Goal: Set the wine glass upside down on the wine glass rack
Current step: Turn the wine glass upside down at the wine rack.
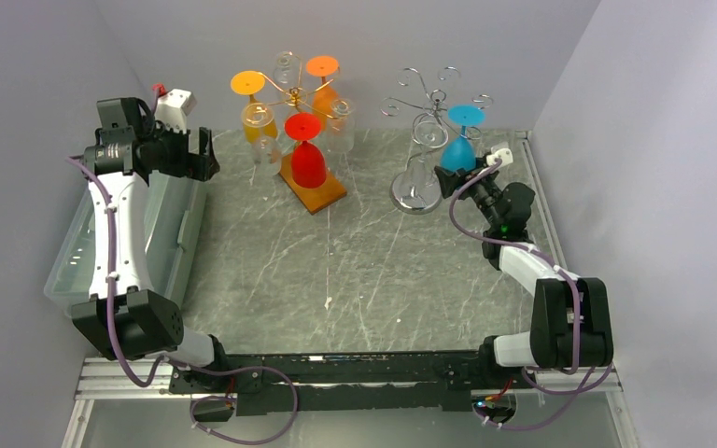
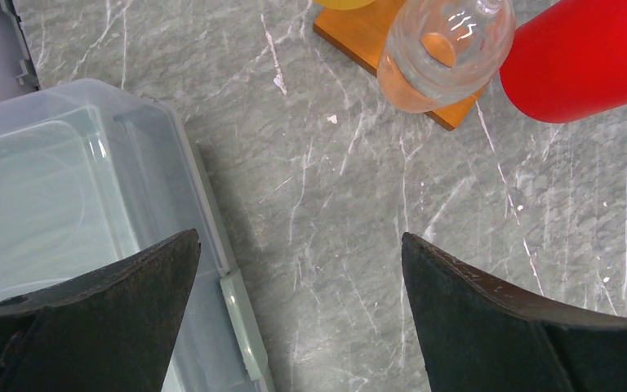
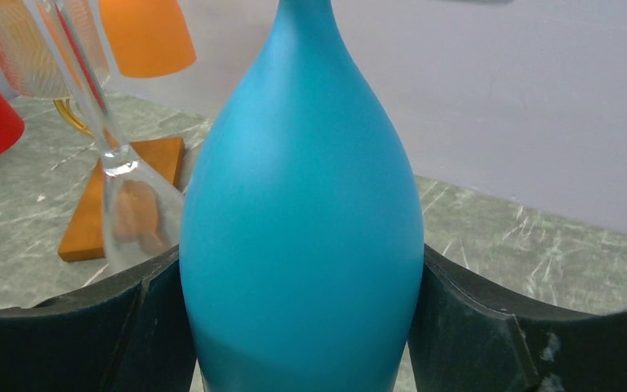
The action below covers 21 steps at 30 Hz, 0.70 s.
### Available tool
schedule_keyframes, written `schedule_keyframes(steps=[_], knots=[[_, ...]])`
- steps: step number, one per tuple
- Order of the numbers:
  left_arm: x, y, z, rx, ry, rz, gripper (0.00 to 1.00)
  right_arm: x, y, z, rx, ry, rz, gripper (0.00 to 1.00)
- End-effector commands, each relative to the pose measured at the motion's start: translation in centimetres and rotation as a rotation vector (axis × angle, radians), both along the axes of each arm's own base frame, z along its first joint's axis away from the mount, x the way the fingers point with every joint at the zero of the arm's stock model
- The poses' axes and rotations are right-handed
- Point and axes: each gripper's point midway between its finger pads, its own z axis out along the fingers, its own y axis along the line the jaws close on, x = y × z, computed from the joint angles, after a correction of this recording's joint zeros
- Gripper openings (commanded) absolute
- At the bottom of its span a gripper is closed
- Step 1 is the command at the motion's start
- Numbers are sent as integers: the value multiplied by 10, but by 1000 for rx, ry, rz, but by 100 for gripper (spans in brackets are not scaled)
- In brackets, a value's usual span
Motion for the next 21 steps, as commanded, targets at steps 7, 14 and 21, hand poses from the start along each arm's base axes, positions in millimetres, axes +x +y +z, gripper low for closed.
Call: schedule_keyframes(steps=[7,14,21], knots=[[6,-6,23,-43,-44,-8,99,-17,0,23,34,-118,0,70],[6,-4,21,-37,-46,-2,99,-22,-7,27,79,-142,-39,70],[5,-7,24,-45,-55,-10,99,-25,-13,24,116,-139,-70,71]])
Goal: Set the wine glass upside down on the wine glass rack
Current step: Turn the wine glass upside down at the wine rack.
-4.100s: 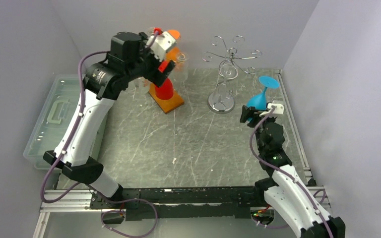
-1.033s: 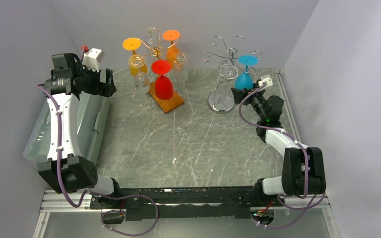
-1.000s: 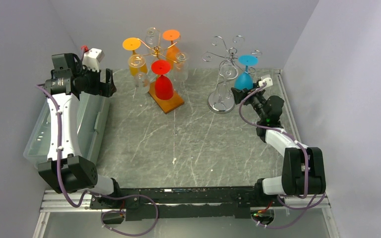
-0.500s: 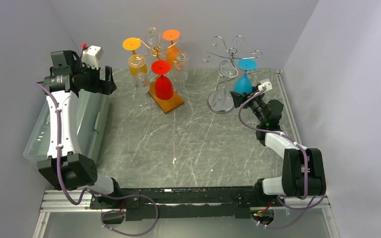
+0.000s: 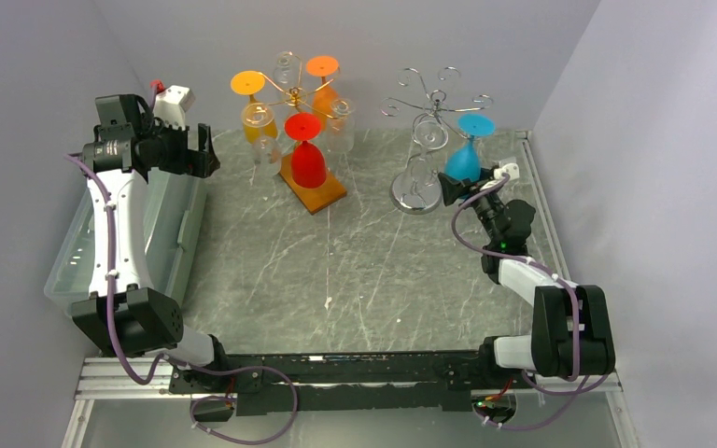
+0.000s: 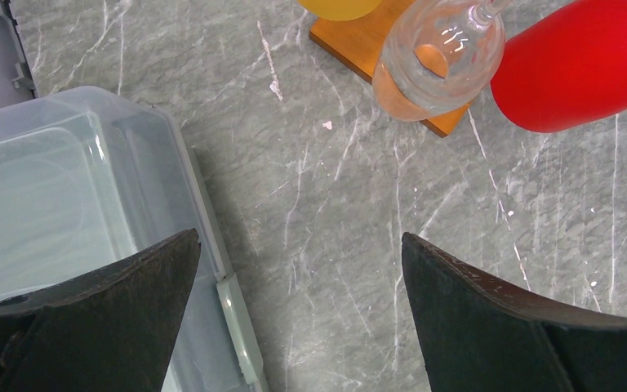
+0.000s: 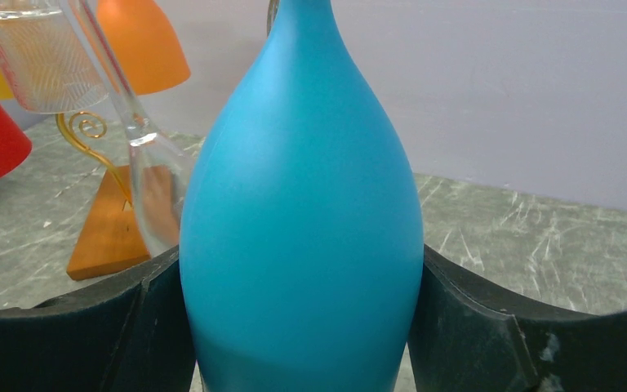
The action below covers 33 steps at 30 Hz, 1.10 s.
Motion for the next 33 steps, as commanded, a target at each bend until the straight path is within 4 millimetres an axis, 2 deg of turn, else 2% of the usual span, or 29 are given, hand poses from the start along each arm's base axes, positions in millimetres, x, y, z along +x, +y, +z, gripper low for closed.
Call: schedule_keyframes(steps=[1,12,20,27,33], knots=[[0,-4,17,-21,-48,-10,99,-7,-8,30,48,-110,-36,71],[-2,-6,9,-21,-35,-22,99,-6,-13,8,100,-43,-64,77],[-1,-9,2,-45,-38,-28,100,-1,-7,-4,106,22,-32,100],[0,-11,-1,-61,-27,-32,99,-4,-14,-8,85,40,-73,100],[-5,-17,-13,-75,-27,-60,99,-16,-24,-14,90,68,-136,100]])
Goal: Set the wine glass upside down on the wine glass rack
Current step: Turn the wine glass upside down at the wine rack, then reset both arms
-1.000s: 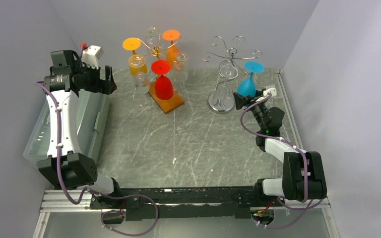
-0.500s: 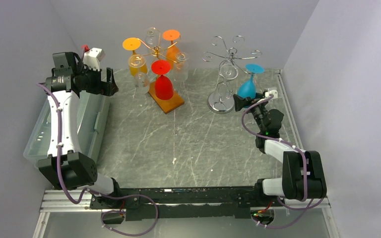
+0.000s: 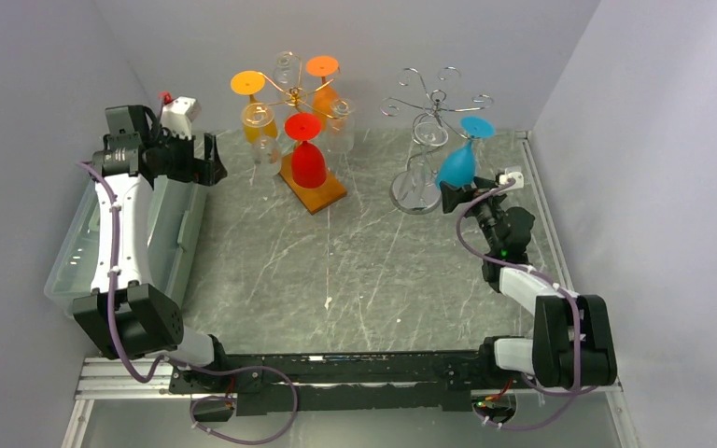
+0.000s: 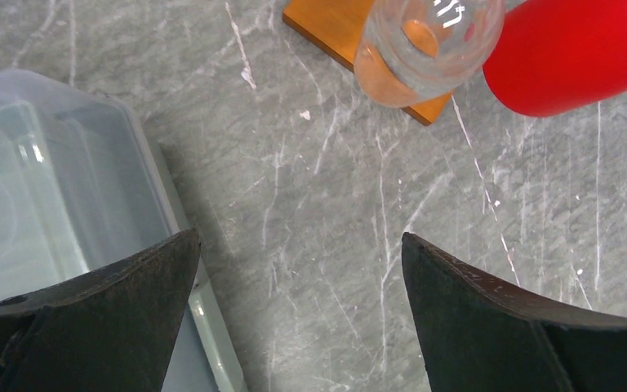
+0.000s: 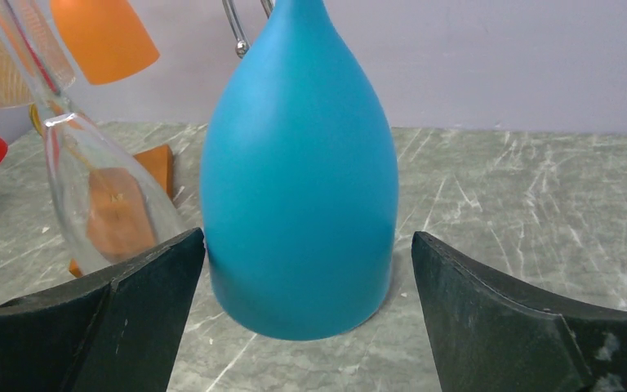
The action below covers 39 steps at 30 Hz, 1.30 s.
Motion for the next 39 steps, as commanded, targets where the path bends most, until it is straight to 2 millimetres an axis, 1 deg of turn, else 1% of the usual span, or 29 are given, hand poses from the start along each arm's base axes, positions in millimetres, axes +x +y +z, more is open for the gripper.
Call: schedule_keyframes(steps=[1,5,7,11,12,14,16,17,20,23,24,27,28,32,34,36,38,39], knots=[[-8,-12,6,-38,-59,-43,99,-12,-15,9,17,-18,-85,100],[-21,-27,-10,-62,-82,-113,99,-20,-21,-7,53,68,-124,100],[-26,-32,-20,-67,-85,-129,100,-23,-29,-16,59,108,-171,100],[-35,-36,-51,-69,-55,-140,100,-36,-41,-31,48,138,-240,100],[-37,-37,-64,-71,-39,-141,99,-41,-44,-37,37,153,-256,100],[-35,-38,-76,-70,-48,-140,99,-46,-55,-44,21,174,-318,100],[-38,-41,-99,-81,-25,-140,100,-53,-74,-53,14,196,-421,100],[-38,-42,-108,-84,-21,-138,99,-56,-83,-56,8,210,-473,100],[-34,-43,-127,-77,-28,-127,99,-58,-98,-68,-23,278,-558,100],[-26,-39,-140,-48,-72,-111,100,-61,-107,-76,-7,310,-618,100],[-26,-39,-147,-47,-73,-109,100,-61,-108,-77,1,310,-627,100],[-17,-40,-160,-60,-113,-105,99,-63,-110,-85,19,321,-645,100],[-14,-40,-164,-65,-131,-106,99,-64,-116,-88,28,326,-661,100],[0,-39,-182,-32,-220,-96,99,-56,-104,-104,-21,382,-577,100],[6,-37,-191,-14,-244,-81,99,-55,-102,-102,-13,358,-566,100],[13,-36,-195,-32,-256,-57,99,-55,-102,-96,-10,310,-559,100],[17,-40,-199,-62,-261,-58,99,-55,-108,-92,-2,281,-597,100],[20,-40,-202,-47,-269,-56,99,-56,-113,-90,1,267,-623,100]])
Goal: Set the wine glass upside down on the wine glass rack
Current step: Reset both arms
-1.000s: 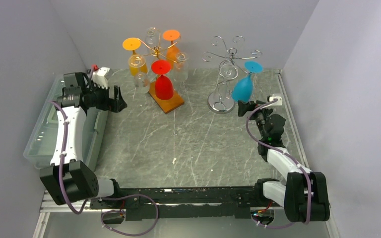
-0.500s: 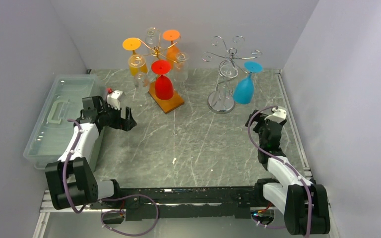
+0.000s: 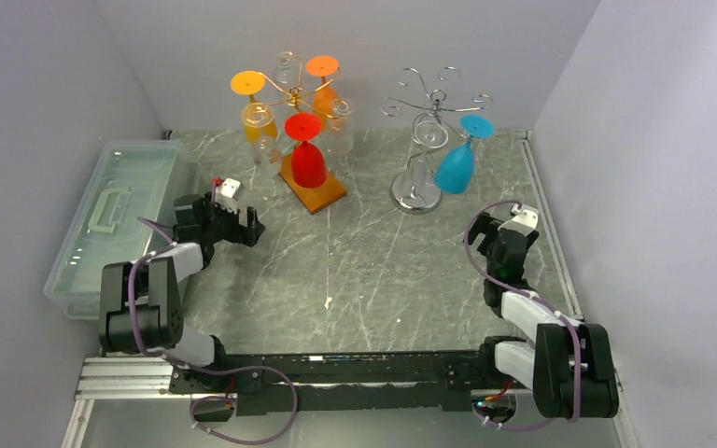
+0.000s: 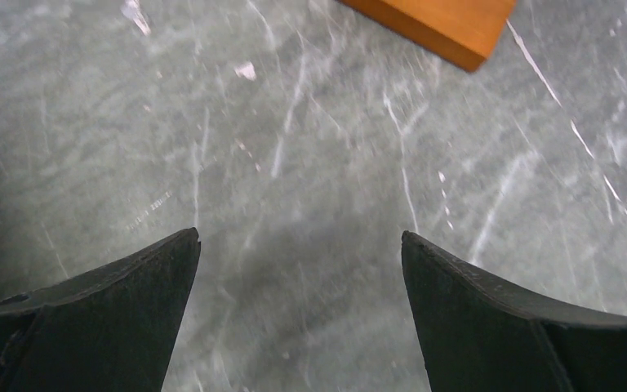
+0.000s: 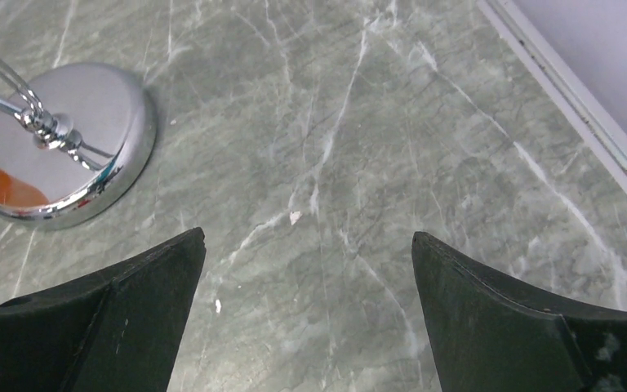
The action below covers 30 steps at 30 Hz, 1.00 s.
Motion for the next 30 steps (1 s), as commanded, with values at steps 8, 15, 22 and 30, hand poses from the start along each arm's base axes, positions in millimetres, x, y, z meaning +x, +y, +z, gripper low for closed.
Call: schedule_keyframes(steps=[8,15,22,30], knots=[[31,5,-6,17,-121,74,99,30,-13,35,-128,-160,-10,100],[21,10,0,19,-191,119,99,19,-21,24,-131,-229,-67,100],[21,30,-10,-10,-243,246,99,33,-20,16,-156,-198,-69,100],[23,31,-7,-18,-246,242,99,36,-24,7,-158,-141,-90,100]])
